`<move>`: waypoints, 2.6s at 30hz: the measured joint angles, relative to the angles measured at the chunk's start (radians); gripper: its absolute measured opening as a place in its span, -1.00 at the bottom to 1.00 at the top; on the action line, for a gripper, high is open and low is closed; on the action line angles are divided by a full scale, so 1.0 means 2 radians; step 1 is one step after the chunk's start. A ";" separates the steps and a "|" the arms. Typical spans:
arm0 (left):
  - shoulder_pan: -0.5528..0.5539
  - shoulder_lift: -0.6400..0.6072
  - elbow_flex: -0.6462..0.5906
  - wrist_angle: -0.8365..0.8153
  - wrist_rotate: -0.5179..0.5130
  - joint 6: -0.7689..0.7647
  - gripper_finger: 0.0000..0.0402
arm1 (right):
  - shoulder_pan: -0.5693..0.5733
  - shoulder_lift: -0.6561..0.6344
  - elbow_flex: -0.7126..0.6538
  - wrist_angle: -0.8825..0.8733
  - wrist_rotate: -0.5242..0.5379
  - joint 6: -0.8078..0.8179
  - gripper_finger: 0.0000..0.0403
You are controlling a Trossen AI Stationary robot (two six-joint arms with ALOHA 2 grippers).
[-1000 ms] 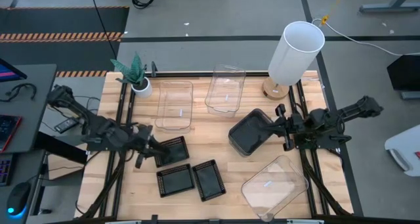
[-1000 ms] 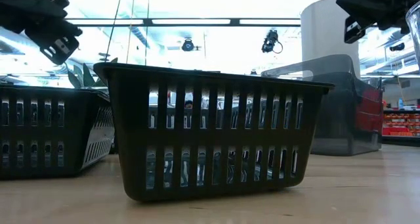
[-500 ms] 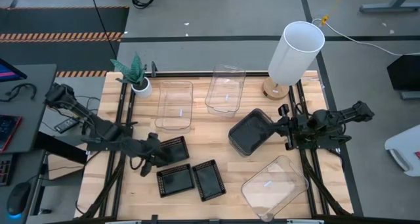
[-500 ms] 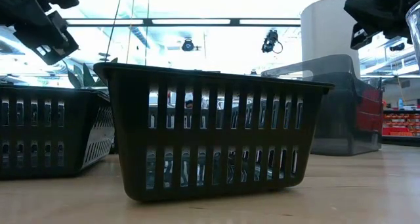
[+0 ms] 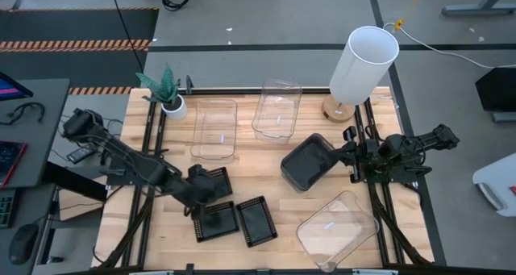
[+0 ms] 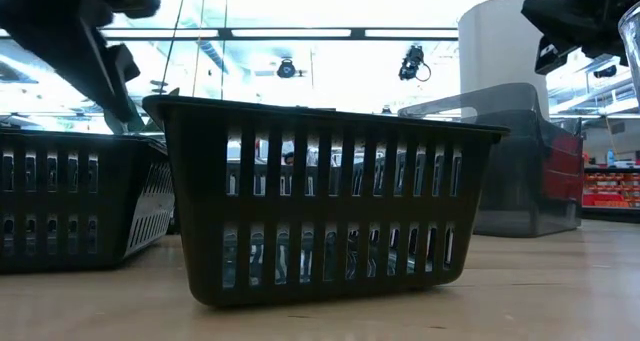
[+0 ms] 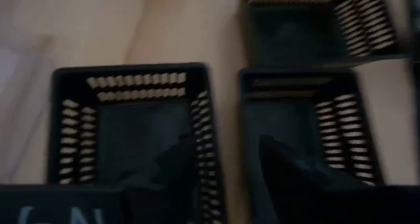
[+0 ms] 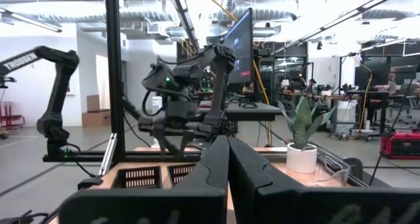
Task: Stack baskets by color
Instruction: Stack the top black basket on the top of the bottom right black basket
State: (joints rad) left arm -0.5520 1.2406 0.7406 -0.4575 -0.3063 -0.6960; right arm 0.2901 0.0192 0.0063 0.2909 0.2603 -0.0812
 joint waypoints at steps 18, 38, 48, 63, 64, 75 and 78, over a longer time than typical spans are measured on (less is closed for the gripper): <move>0.006 0.122 0.093 -0.078 -0.021 0.014 -0.28 | 0.000 0.000 0.000 0.007 0.000 0.000 -0.93; 0.010 0.162 0.091 -0.078 -0.026 0.011 -0.28 | 0.000 0.000 0.000 0.011 0.000 0.000 -0.93; 0.019 0.193 0.091 -0.080 -0.001 0.009 -0.35 | 0.000 0.000 0.000 0.011 0.000 0.000 -0.92; 0.037 0.208 0.092 -0.082 0.045 0.014 -0.95 | 0.000 0.000 0.000 0.011 0.000 0.000 -0.92; 0.037 0.208 0.095 -0.086 0.050 0.014 -0.96 | 0.000 0.000 0.000 0.011 0.000 0.000 -0.92; -0.004 0.208 0.225 -0.231 -0.025 0.107 -0.97 | 0.000 0.000 0.000 0.011 0.000 0.000 -0.92; -0.025 0.208 0.250 -0.220 -0.056 0.187 -0.97 | 0.000 0.000 0.000 0.011 0.000 0.000 -0.92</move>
State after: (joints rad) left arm -0.6017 1.6558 1.2409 -0.8983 -0.4186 -0.3223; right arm 0.2901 0.0193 0.0063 0.3126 0.2600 -0.0814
